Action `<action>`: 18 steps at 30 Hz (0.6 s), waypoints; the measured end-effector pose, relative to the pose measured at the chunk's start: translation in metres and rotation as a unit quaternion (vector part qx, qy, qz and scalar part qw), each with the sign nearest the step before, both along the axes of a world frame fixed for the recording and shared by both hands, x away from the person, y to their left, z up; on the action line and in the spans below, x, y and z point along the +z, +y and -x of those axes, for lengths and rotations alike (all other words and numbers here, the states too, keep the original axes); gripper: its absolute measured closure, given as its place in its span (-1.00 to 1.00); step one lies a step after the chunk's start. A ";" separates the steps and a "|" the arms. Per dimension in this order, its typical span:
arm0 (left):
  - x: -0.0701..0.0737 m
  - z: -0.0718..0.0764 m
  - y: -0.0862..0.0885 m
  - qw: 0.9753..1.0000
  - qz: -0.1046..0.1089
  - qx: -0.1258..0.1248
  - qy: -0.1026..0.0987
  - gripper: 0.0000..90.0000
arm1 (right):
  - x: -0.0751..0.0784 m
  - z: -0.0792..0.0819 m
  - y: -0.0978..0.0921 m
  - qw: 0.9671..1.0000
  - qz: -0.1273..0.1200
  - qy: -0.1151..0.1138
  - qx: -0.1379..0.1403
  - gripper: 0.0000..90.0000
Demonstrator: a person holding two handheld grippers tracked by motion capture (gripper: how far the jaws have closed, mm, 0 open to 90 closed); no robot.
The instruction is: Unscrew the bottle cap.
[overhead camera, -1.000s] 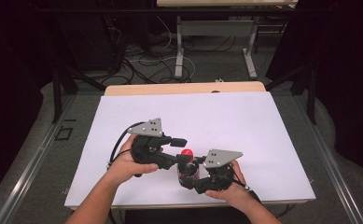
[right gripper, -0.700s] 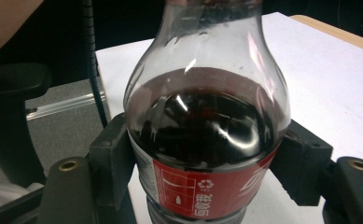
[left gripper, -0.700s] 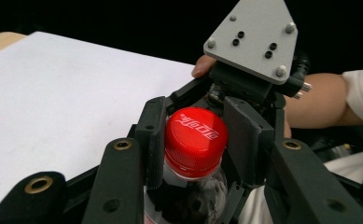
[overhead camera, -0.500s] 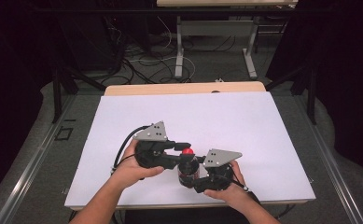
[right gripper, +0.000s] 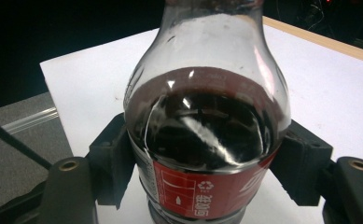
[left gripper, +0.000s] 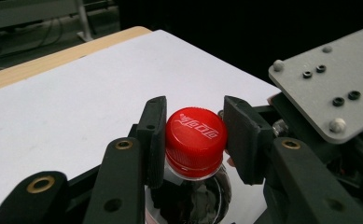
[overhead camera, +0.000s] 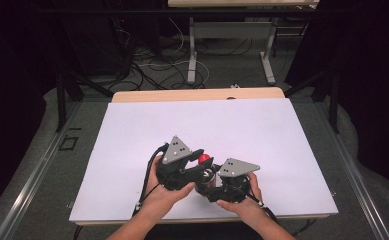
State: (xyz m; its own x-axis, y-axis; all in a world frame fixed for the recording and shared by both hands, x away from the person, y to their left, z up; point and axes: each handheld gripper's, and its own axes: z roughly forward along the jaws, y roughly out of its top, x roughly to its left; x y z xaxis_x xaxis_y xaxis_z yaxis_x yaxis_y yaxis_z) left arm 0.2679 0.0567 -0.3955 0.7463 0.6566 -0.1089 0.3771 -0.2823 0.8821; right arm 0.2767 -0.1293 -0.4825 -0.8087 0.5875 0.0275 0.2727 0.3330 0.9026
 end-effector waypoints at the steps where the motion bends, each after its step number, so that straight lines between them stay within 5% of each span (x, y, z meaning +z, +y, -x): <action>1: 0.000 0.001 -0.001 1.000 0.000 0.005 -0.001 0.37 | 0.000 0.000 0.000 1.000 0.000 0.000 0.000 -0.34; 7: 0.001 -0.002 0.002 1.000 0.005 -0.013 0.000 0.27 | 0.001 -0.001 -0.002 1.000 -0.010 0.006 0.002 -0.34; 12: 0.009 -0.008 0.014 0.998 0.009 -0.066 -0.006 -0.02 | 0.001 -0.001 -0.001 1.000 -0.013 0.009 0.015 -0.34; 14: 0.012 -0.014 0.019 0.994 0.019 -0.112 0.000 -0.06 | 0.001 -0.001 0.000 1.000 -0.015 0.008 0.025 -0.34; 16: 0.014 -0.022 0.027 0.985 0.028 -0.170 0.011 -0.09 | 0.002 0.000 0.000 0.999 -0.020 0.010 0.033 -0.34; 18: 0.014 -0.029 0.033 0.979 0.037 -0.199 0.019 -0.09 | 0.003 0.001 0.000 0.999 -0.017 0.005 0.037 -0.34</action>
State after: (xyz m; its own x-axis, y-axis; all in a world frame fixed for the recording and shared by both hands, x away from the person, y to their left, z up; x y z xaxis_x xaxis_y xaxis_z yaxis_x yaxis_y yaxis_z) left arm 0.2968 0.0895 -0.3814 0.9360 0.3031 -0.1788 0.2836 -0.3492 0.8931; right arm 0.2756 -0.1293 -0.4798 -0.8500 0.5240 0.0542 0.2571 0.3228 0.9109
